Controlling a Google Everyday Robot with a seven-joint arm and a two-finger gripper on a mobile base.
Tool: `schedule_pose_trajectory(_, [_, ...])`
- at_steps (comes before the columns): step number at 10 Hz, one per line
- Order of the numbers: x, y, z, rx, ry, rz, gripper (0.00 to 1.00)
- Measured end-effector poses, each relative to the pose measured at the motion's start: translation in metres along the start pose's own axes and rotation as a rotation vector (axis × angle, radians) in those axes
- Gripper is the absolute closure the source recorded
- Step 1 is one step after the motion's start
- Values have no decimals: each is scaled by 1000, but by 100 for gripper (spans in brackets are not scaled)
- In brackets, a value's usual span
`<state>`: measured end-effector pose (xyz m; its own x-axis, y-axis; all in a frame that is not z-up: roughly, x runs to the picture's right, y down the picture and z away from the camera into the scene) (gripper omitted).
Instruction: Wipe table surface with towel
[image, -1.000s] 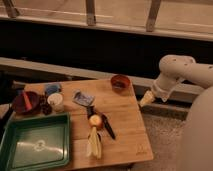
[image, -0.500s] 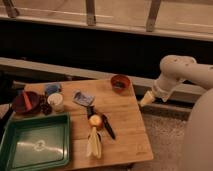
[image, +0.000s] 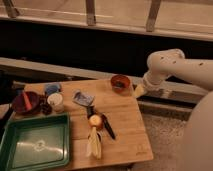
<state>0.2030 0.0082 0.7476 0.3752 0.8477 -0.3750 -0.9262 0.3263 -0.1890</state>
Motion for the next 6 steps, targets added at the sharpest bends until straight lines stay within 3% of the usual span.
schedule_pose_trajectory(3, [-53, 53, 3, 8, -63, -116, 22])
schedule_pose_trajectory(5, [-87, 87, 3, -24, -92, -177, 22])
schedule_pose_trajectory(6, [-89, 90, 2, -31, -89, -180, 22])
